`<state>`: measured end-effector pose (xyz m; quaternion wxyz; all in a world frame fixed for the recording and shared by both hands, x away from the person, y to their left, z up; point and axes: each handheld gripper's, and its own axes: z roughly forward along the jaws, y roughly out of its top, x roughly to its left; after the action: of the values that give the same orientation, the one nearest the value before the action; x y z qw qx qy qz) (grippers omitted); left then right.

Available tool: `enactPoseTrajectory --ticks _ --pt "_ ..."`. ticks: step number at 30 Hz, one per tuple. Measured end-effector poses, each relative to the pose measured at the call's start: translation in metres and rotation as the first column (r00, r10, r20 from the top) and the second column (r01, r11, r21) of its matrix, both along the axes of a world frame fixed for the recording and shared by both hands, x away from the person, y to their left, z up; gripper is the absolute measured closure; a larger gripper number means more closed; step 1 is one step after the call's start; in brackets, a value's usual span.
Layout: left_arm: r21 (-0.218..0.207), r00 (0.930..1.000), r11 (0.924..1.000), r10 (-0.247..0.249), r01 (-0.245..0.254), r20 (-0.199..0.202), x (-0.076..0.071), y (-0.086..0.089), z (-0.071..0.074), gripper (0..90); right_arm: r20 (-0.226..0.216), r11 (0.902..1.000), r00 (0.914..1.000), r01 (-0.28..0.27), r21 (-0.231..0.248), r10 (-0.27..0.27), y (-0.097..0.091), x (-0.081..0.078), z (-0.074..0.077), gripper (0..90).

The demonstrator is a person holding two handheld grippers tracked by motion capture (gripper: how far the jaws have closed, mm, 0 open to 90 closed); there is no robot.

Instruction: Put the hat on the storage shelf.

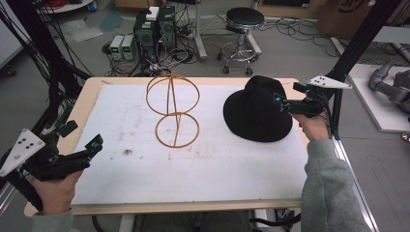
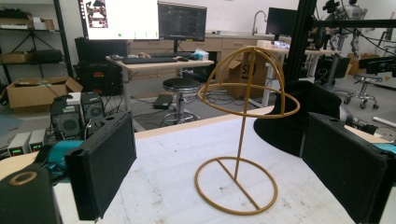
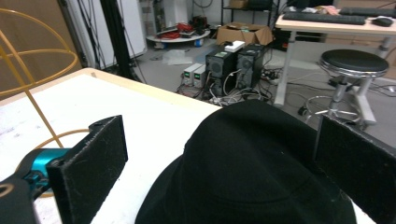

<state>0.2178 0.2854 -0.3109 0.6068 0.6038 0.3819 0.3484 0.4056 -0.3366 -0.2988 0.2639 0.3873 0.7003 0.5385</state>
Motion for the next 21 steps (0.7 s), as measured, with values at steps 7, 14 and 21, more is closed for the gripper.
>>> enactPoseTrajectory --ticks 7,14,21 --pt "0.005 1.0000 1.0000 0.001 -0.001 -0.006 0.001 0.000 -0.001 10.9 -0.001 0.9988 0.9995 -0.033 -0.037 0.033 0.005 0.018 0.001 2.8" --pt "0.007 0.9999 1.0000 0.001 -0.001 -0.013 0.002 -0.001 -0.002 10.9 -0.013 0.9974 0.9985 -0.055 -0.046 0.054 0.007 0.030 -0.002 2.8" --pt "0.013 0.9998 0.9999 -0.002 0.002 -0.018 0.004 -0.003 -0.003 10.9 -0.001 0.9953 0.9975 -0.071 -0.067 0.071 0.015 0.045 0.002 2.8"
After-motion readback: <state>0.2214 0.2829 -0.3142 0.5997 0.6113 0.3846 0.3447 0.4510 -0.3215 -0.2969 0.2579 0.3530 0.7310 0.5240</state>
